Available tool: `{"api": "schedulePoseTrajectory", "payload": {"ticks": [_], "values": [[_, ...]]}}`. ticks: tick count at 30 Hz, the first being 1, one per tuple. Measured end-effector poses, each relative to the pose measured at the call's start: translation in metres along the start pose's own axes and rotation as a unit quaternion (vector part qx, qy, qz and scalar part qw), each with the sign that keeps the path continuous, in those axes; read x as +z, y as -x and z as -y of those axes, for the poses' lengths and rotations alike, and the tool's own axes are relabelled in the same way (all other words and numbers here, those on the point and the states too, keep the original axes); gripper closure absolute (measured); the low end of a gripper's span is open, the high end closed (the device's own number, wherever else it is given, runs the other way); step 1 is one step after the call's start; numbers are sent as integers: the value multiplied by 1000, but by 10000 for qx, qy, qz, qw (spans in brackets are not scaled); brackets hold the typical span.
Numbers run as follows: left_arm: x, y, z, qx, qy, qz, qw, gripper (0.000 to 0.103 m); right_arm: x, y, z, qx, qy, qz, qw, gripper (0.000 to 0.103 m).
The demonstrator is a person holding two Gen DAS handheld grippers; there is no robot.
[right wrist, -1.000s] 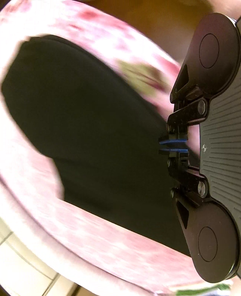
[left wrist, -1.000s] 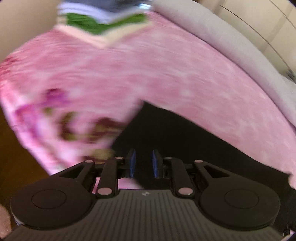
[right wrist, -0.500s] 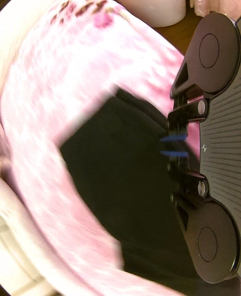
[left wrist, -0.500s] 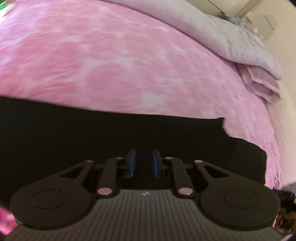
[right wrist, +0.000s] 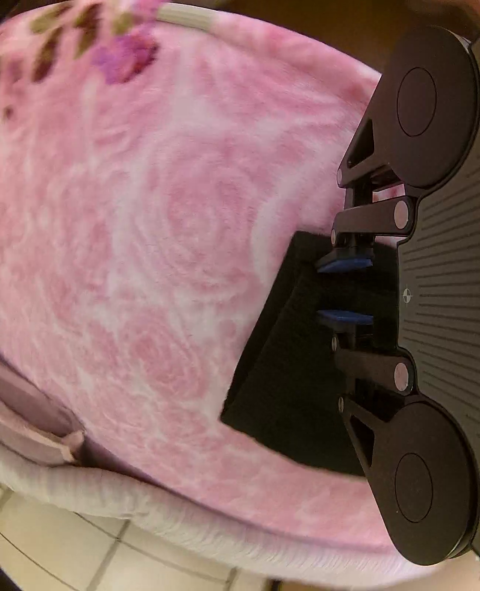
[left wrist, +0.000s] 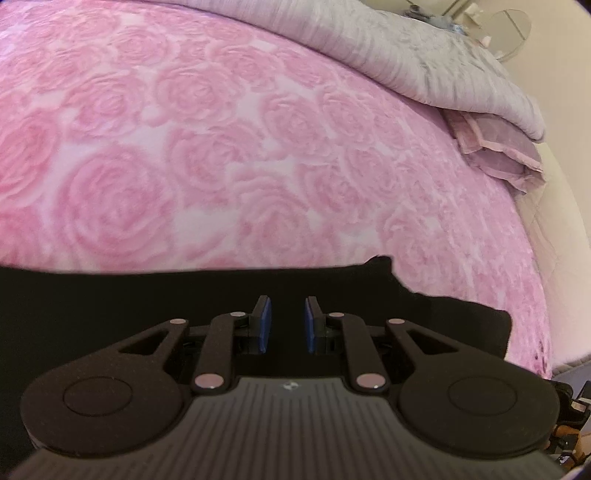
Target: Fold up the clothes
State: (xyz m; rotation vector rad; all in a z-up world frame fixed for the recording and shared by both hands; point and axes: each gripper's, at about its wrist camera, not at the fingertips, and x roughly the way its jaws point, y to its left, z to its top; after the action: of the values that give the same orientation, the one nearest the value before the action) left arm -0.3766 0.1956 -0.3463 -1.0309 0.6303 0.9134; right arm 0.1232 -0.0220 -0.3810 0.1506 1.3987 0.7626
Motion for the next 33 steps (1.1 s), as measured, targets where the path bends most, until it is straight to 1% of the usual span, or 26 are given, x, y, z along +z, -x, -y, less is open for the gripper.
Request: {"api": "schedulePoseTrajectory", "payload": {"ticks": [1, 2, 4, 6, 8, 9, 10, 11, 12, 13, 14, 15, 16, 17, 20, 22, 23, 25, 26, 27, 30, 31, 33], "values": [[4, -3, 3, -74, -56, -10, 10000, 89, 3, 8, 4, 97, -38, -29, 9999, 76], [8, -7, 6, -157, -122, -27, 9998, 89, 4, 13, 5, 69, 106, -32, 9999, 89], [17, -15, 14, -352, -303, -140, 9988, 89, 3, 19, 2, -138, 584, -13, 9982, 95], [25, -23, 21, -570, -511, -289, 9966, 89, 4, 23, 0, -310, 949, -39, 9950, 96], [34, -34, 29, -784, -800, -502, 9924, 88, 6, 25, -1, -406, 1069, -167, 9933, 95], [39, -39, 33, -864, -934, -609, 9900, 86, 7, 26, -1, -454, 1129, -230, 9923, 94], [43, -46, 37, -948, -1065, -717, 9872, 81, 8, 27, -1, -502, 1189, -294, 9912, 93], [49, -53, 41, -1030, -1201, -822, 9840, 79, 10, 28, -2, -550, 1249, -358, 9900, 91], [54, -60, 44, -1103, -1333, -920, 9806, 73, 13, 29, -8, -550, 1353, -358, 9886, 88], [58, -68, 46, -1171, -1456, -1025, 9770, 69, 18, 30, -17, -520, 1484, -320, 9870, 81], [62, -78, 46, -1227, -1551, -1181, 9731, 69, 23, 31, -27, -490, 1614, -283, 9853, 74], [66, -89, 46, -1272, -1629, -1370, 9688, 69, 27, 31, -37, -429, 1783, -168, 9829, 70], [69, -99, 45, -1316, -1707, -1558, 9640, 68, 30, 30, -44, -342, 1953, -79, 9801, 63], [71, -110, 43, -1408, -1755, -1820, 9572, 68, 33, 28, -50, -250, 2108, -33, 9772, 57], [66, -129, 39, -1527, -1981, -2476, 9360, 68, 40, 21, -68, 24, 2569, 104, 9664, 51], [60, -133, 40, -1612, -2119, -2713, 9249, 68, 42, 9, -71, 80, 2701, -2, 9628, 51], [58, -135, 40, -1662, -2119, -2778, 9221, 68, 41, 0, -70, 29, 2750, -125, 9613, 51], [56, -141, 40, -1741, -2047, -2839, 9204, 68, 37, -17, -65, -92, 2840, -416, 9579, 51], [57, -145, 40, -1869, -1945, -2861, 9194, 68, 34, -23, -62, -100, 2853, -578, 9567, 51], [58, -150, 42, -2027, -1822, -2876, 9182, 68, 32, -25, -59, -99, 2836, -643, 9567, 51], [65, -166, 47, -2538, -1324, -2800, 9163, 68, 30, -26, -52, -98, 2751, -662, 9591, 51], [66, -168, 47, -2569, -1245, -2693, 9198, 70, 30, -26, -49, -98, 2722, -668, 9599, 51], [68, -167, 46, -2489, -1195, -2396, 9308, 74, 28, -27, -44, -97, 2665, -681, 9614, 51]]}}
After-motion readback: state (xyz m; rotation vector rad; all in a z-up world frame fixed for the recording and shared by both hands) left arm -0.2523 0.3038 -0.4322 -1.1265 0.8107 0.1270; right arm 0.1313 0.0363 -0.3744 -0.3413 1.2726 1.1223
